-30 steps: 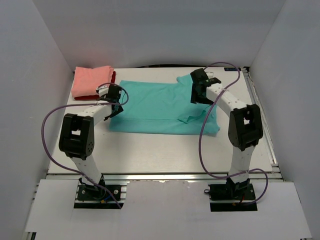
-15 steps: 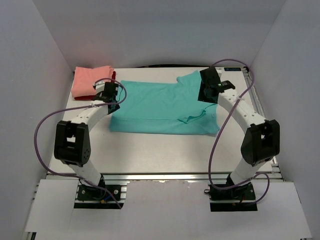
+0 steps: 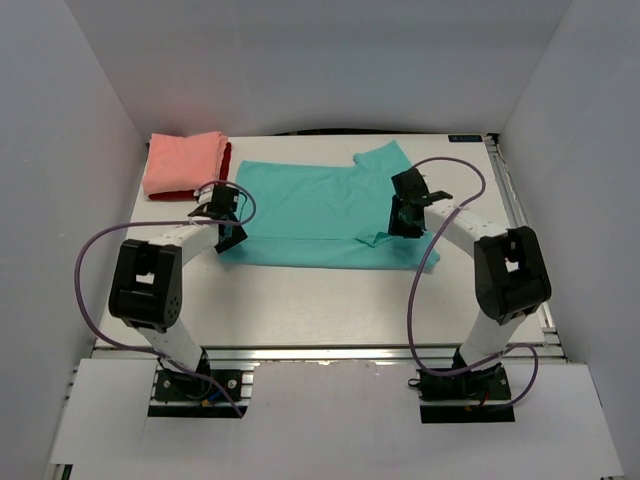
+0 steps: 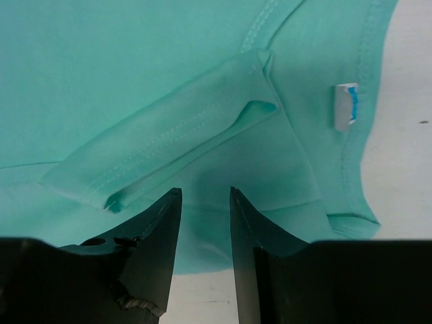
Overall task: Fold and stack the t-shirts
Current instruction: Fold the flattened tshirt in 1/3 of the way
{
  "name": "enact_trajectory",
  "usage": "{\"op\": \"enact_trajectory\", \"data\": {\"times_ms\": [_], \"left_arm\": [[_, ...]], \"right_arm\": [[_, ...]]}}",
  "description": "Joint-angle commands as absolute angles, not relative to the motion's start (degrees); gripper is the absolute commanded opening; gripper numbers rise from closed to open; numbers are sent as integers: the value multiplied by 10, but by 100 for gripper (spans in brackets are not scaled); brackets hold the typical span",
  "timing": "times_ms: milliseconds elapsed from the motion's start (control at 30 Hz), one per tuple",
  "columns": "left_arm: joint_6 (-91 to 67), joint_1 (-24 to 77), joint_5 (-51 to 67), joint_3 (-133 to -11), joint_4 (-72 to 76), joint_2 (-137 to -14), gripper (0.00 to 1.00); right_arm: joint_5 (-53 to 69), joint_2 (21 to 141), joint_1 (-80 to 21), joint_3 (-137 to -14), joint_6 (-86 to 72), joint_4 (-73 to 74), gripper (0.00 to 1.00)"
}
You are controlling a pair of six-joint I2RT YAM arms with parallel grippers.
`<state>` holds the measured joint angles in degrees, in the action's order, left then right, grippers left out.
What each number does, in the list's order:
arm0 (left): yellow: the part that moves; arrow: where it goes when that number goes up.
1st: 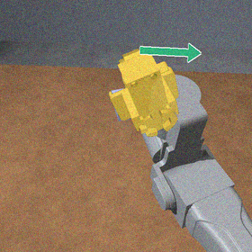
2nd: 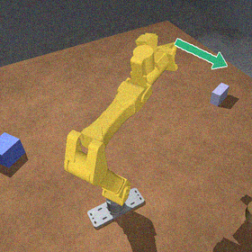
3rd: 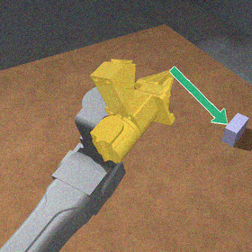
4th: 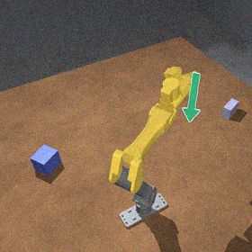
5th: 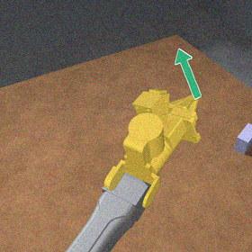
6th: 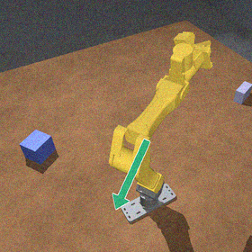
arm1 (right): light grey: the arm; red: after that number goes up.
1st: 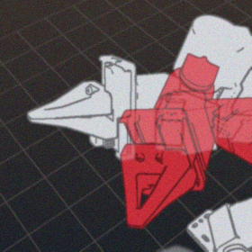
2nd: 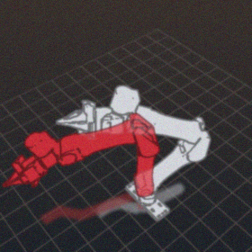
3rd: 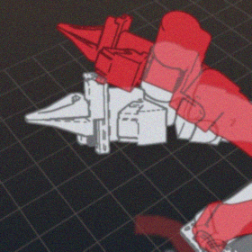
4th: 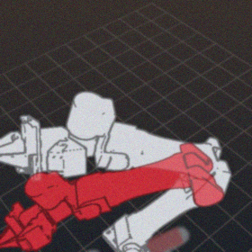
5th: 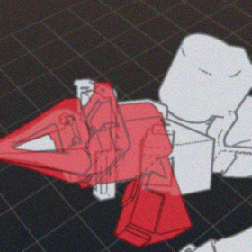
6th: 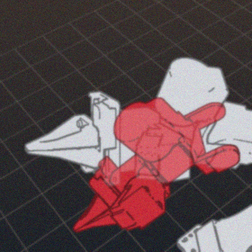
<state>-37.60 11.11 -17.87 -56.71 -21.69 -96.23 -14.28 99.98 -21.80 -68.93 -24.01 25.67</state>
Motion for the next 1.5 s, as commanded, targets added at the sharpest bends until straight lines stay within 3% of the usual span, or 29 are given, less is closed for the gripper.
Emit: {"op": "enact_trajectory", "data": {"times_ms": [0,467,1467], "left_arm": [[-385,115,-163,-564,-195,-977,50],[-396,120,-178,-474,-192,-969,48],[-486,200,-198,-321,-289,-720,44]], "right_arm": [[-127,1014,-216,-664,-249,194,41],[-103,1054,-215,-577,-274,172,50],[-96,863,-220,-383,-295,228,58]]}}
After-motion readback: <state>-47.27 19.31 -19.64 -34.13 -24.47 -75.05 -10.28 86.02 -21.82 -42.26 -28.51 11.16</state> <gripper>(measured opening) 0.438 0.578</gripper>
